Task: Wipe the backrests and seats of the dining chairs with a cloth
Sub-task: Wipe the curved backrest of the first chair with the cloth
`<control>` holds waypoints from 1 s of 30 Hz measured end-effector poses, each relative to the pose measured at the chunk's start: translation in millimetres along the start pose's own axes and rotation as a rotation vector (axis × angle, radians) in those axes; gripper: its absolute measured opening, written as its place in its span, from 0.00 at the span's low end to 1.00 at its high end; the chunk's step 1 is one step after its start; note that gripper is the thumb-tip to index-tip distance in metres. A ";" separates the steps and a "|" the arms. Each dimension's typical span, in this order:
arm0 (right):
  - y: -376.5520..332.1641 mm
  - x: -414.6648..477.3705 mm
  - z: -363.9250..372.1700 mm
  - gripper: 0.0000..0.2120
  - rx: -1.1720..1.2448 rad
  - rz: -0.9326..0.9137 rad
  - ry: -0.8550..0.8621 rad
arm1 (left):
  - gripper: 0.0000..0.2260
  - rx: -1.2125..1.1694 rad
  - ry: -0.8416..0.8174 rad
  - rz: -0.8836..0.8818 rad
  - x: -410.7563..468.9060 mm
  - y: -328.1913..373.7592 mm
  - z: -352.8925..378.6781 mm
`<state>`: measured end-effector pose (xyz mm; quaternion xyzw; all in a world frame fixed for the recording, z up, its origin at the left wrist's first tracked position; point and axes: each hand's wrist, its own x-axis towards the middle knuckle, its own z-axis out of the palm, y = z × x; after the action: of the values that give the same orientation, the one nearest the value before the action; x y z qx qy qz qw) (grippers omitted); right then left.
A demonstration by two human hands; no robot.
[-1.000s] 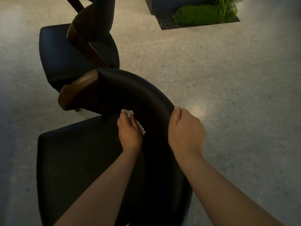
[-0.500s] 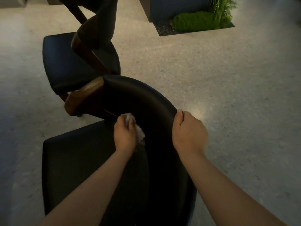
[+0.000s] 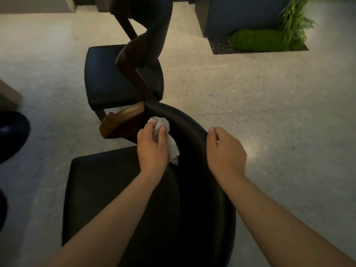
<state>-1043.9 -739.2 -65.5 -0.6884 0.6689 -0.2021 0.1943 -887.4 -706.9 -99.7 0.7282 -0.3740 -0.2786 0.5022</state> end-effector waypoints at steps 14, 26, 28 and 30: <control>2.0 13.8 19.8 0.19 -0.064 -0.035 -0.071 | 0.11 0.256 0.069 0.258 40.6 21.9 21.7; 1.2 11.3 19.9 0.19 -0.066 -0.038 -0.069 | 0.04 0.164 0.228 0.036 39.1 -5.2 41.8; 1.1 11.0 20.0 0.19 -0.071 -0.042 -0.073 | 0.03 0.148 0.202 -0.014 32.1 -13.3 37.5; 1.4 9.7 19.1 0.20 -0.075 -0.041 -0.074 | 0.03 0.159 0.153 -0.043 25.9 -20.2 29.8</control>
<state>-1034.6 -749.1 -82.2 -0.7159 0.6540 -0.1554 0.1889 -890.8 -739.4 -129.6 0.7927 -0.3396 -0.2023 0.4640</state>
